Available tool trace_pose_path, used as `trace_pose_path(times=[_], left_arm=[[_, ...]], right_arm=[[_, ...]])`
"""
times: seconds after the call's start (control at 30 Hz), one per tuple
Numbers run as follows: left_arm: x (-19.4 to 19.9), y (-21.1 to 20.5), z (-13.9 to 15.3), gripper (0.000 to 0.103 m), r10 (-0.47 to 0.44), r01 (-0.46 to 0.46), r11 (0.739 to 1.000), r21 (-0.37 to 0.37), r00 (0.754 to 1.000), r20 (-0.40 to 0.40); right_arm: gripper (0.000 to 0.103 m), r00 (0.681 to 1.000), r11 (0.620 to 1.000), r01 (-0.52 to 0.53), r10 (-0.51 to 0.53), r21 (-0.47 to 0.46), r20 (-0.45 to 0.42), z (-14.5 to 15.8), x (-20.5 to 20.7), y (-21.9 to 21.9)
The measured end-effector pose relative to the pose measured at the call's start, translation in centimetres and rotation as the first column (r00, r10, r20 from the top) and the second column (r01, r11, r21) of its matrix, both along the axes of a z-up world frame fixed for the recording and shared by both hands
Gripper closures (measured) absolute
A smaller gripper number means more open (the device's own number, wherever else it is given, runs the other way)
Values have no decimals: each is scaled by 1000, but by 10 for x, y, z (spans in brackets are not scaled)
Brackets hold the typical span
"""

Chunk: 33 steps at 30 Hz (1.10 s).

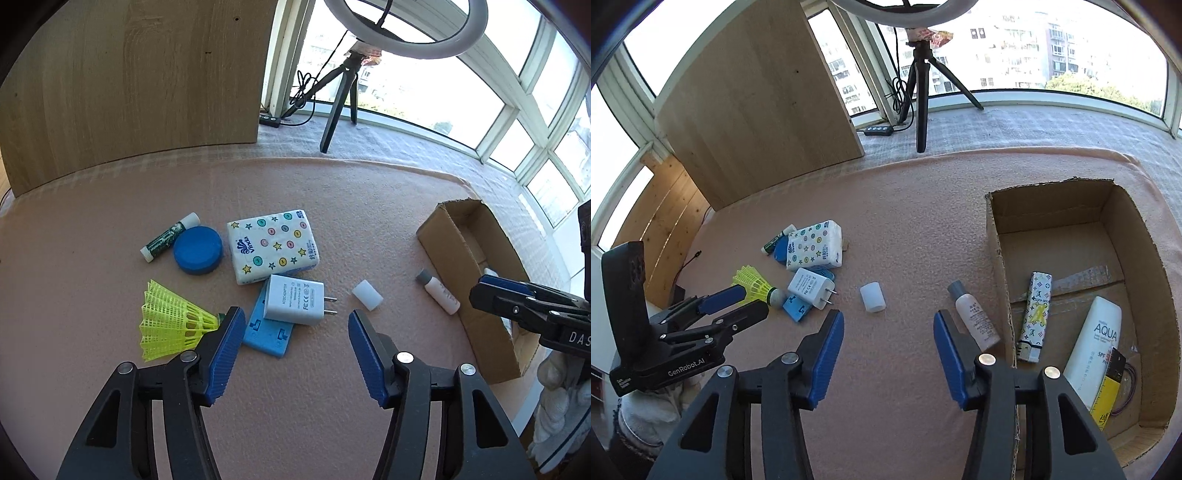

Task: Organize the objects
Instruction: 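Grasp the white eraser with the right tool while the left tool grasps the white charger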

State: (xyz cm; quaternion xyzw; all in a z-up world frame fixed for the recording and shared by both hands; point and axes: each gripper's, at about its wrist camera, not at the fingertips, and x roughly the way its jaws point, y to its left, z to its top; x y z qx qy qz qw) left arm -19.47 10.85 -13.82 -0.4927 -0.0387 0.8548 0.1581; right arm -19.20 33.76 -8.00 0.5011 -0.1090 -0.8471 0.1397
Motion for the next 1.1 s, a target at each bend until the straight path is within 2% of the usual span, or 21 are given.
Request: trace_pose_path(times=[0.07, 0.33, 0.5, 0.63, 1.1], left_arm=[[-12, 4, -7, 49, -3, 2, 1000, 12, 1000, 27], [-50, 23, -34, 54, -2, 2, 1000, -2, 996, 90], [-61, 30, -39, 54, -8, 9, 1000, -14, 997, 81], [-65, 31, -47, 64, -23, 26, 999, -22, 993, 112], [-50, 31, -55, 66, -72, 74, 997, -24, 993, 89]], right_arm=[[58, 1000, 1000, -9, 9, -12, 21, -7, -9, -6], [62, 996, 999, -46, 46, 0, 80, -33, -35, -21], [65, 992, 998, -66, 63, 23, 110, -49, -48, -29], [66, 989, 996, -74, 68, 42, 132, -62, -56, -32], [71, 982, 982, -147, 130, 115, 138, -79, -68, -55]])
